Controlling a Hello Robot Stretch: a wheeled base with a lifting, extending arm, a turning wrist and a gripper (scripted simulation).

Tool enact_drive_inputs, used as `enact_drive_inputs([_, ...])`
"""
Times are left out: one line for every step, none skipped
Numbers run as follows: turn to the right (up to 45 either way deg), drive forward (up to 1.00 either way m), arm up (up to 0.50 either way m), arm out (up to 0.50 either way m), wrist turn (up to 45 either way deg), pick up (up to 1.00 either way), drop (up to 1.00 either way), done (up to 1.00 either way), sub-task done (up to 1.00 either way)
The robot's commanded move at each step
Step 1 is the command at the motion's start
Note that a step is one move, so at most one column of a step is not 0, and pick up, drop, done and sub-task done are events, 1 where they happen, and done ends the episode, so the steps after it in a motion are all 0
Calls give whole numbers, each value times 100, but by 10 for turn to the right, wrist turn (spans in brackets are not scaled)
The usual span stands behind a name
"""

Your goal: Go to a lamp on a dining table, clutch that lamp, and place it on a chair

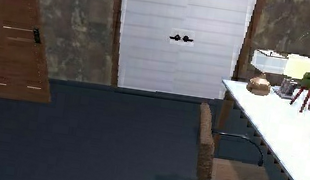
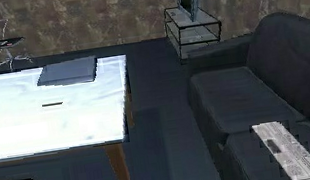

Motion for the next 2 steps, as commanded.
enact_drive_inputs([-120,0,0,0,0,0,0,0,0])
enact_drive_inputs([0,95,0,0,0,0,0,0,0])
